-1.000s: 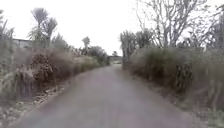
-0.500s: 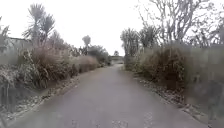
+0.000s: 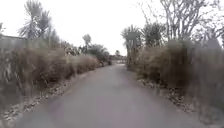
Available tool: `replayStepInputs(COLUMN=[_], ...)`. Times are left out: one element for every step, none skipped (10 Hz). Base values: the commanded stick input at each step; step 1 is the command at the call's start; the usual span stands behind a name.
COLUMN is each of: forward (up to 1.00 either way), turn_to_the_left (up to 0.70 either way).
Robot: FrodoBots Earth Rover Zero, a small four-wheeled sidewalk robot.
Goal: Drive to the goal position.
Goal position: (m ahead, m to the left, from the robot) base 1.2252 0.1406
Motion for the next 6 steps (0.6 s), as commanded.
replayStepInputs(forward=[1.00, 1.00, 1.00, 1.00, 1.00, 1.00], turn_to_the_left=[0.00, 0.00, 0.00, 0.00, 0.00, 0.00])
